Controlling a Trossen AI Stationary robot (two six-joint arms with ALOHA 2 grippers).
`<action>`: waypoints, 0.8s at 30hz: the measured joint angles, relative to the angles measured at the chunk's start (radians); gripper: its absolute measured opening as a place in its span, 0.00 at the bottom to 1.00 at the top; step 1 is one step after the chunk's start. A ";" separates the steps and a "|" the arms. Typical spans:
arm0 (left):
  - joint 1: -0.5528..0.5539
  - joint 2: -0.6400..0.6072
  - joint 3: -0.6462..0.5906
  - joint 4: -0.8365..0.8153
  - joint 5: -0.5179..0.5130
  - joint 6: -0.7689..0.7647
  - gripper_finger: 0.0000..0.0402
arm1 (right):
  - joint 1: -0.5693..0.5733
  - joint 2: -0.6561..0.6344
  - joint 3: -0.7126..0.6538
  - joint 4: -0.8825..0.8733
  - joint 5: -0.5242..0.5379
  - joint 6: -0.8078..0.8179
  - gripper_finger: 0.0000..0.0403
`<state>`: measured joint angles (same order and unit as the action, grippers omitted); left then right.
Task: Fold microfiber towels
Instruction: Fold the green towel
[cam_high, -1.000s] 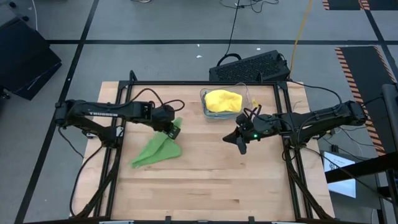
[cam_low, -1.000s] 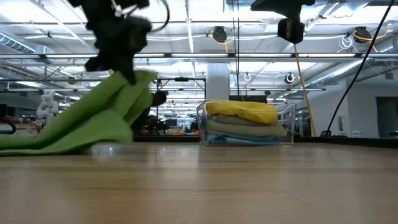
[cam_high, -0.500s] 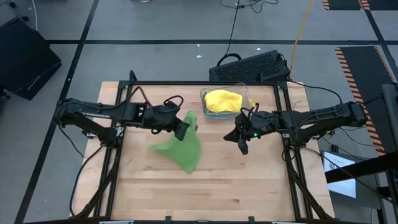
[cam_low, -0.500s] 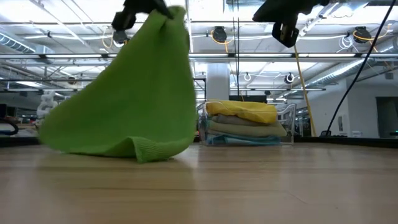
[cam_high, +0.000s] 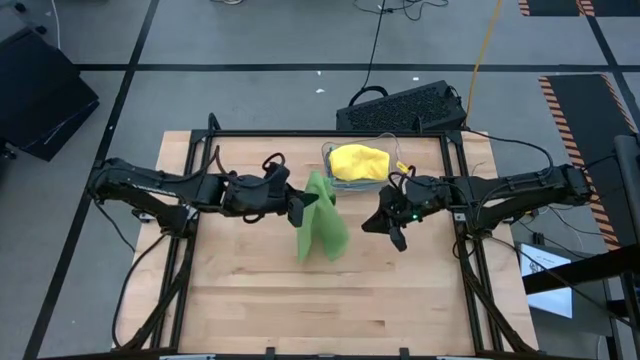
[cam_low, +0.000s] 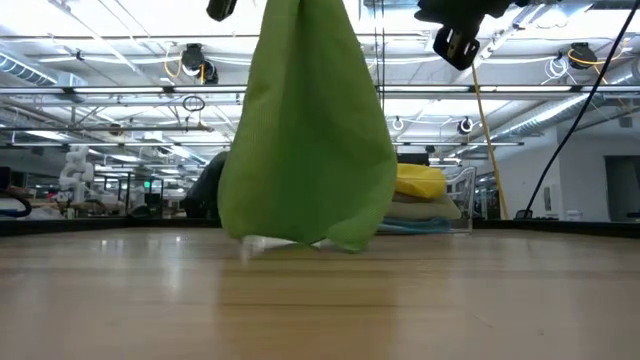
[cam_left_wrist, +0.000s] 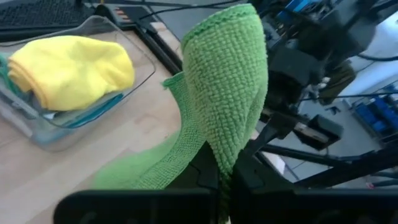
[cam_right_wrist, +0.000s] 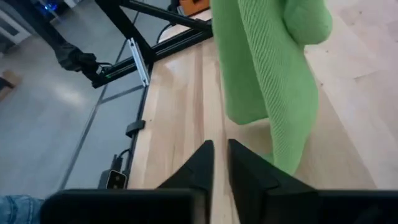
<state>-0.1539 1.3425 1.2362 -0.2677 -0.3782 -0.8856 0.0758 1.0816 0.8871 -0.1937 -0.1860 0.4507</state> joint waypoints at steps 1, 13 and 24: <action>-0.001 0.000 0.000 0.015 0.000 0.001 0.02 | -0.005 -0.001 0.000 0.000 0.001 0.001 0.12; -0.026 0.000 0.000 0.240 -0.016 0.128 0.01 | -0.011 -0.001 0.000 0.249 0.163 0.079 0.45; -0.010 0.000 0.000 0.341 0.149 0.259 0.01 | 0.006 0.009 0.124 0.269 0.301 0.129 0.47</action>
<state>-0.1642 1.3422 1.2362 0.0731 -0.2293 -0.6263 0.0822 1.0906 1.0110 0.0755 0.1148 0.5795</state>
